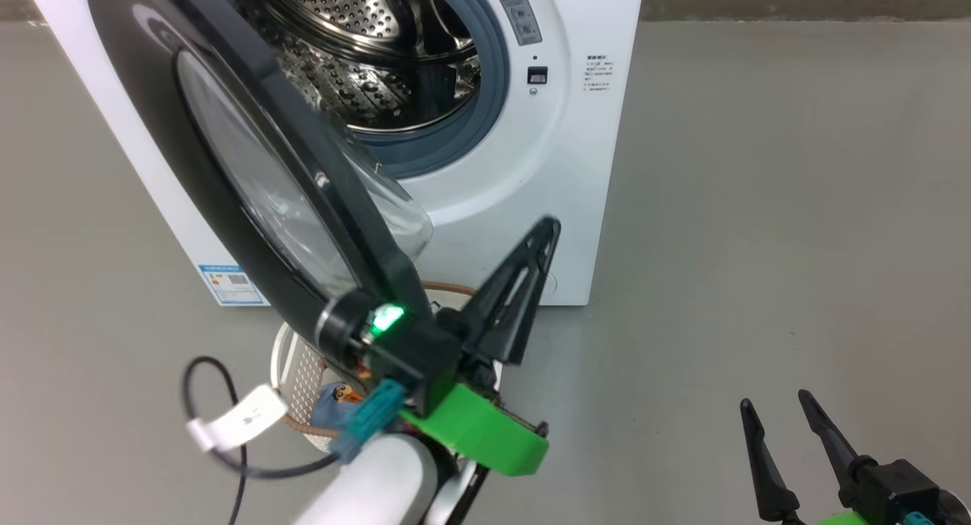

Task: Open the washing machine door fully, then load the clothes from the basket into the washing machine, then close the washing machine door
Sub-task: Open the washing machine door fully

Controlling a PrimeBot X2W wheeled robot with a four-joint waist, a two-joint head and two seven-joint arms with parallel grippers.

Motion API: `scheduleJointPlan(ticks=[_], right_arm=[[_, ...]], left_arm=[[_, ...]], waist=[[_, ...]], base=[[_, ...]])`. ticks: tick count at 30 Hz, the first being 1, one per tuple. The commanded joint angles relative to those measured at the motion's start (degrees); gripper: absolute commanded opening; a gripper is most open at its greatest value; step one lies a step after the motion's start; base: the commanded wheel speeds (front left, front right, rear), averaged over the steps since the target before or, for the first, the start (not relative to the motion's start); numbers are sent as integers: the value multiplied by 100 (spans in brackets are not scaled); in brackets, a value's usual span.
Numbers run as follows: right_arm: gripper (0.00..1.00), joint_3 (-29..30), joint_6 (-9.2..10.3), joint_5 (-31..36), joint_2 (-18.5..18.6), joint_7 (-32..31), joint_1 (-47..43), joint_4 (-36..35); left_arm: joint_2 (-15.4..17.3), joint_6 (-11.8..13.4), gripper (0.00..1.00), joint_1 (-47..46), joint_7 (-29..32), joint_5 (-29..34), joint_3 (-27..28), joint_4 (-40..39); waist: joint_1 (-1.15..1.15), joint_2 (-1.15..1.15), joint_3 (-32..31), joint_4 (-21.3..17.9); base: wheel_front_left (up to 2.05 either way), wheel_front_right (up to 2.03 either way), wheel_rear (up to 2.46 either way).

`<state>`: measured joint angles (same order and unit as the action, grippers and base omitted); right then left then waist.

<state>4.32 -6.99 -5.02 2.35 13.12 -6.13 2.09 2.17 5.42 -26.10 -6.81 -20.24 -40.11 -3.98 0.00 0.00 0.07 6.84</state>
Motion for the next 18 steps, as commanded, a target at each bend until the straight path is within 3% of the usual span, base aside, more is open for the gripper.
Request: scheduleJointPlan(ticks=[1, 9, 18], right_arm=[[100, -182, -50, 10, 53, 23, 40, -147], [100, -186, -50, -24, 53, 39, 37, -135], [100, -151, -50, -46, 53, 52, 46, -139]], left_arm=[[72, 103, 0, -195, 56, -118, 65, 120], [72, 391, 0, -277, 102, -462, -88, 1430], [71, 719, 0, -325, -14, -642, 62, 2292]], waist=[[0, 0, -1, -8], [0, 0, 27, -42], [0, 0, 98, -21]], base=[[0, 0, 0], [0, 0, 0], [0, 0, 0]])
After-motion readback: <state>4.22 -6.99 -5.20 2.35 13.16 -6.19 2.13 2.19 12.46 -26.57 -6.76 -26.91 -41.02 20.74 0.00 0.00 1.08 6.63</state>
